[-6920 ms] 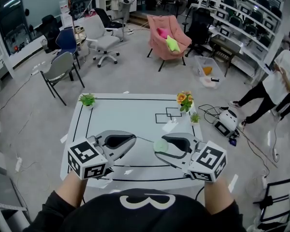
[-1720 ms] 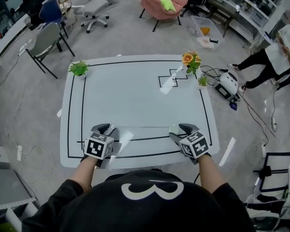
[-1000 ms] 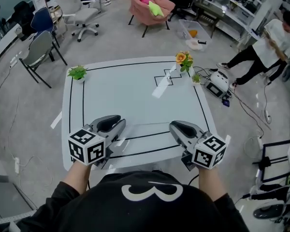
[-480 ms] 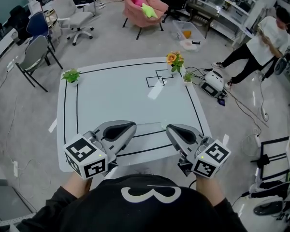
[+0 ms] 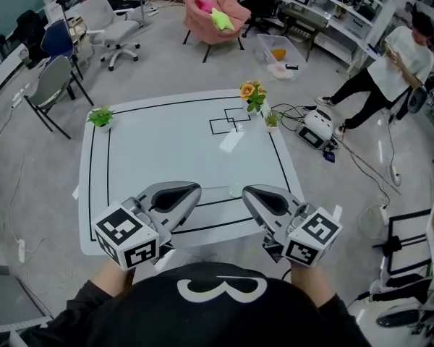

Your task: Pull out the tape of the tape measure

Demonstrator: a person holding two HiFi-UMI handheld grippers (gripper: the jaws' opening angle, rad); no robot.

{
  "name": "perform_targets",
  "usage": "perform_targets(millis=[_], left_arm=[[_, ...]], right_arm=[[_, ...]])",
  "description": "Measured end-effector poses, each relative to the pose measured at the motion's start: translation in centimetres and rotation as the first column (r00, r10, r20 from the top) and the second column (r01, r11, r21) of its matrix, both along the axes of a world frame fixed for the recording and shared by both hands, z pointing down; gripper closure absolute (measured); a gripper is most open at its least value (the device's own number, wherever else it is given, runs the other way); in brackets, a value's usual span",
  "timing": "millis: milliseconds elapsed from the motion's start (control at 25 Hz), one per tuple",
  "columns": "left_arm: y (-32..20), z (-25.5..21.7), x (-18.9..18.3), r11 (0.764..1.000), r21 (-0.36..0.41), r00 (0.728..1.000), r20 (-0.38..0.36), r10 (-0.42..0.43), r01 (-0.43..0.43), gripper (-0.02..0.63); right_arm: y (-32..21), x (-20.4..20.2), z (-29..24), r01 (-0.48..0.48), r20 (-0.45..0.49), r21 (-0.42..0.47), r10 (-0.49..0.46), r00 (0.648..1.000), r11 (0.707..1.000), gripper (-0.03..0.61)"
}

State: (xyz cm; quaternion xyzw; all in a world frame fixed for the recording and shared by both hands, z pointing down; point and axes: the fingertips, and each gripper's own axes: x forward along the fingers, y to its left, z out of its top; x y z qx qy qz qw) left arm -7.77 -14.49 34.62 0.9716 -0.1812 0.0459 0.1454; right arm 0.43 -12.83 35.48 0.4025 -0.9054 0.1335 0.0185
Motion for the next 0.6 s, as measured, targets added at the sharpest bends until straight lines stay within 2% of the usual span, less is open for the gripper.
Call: perform_targets(millis=[600], left_arm=[[-0.6, -0.3, 2.8, 0.999, 0.033, 0.999, 0.040, -0.013, 0.012, 0.606]], right_arm=[[-0.9, 2.1, -0.4, 0.035, -0.039, -0.003, -0.035, 0.999, 0.999, 0.575]])
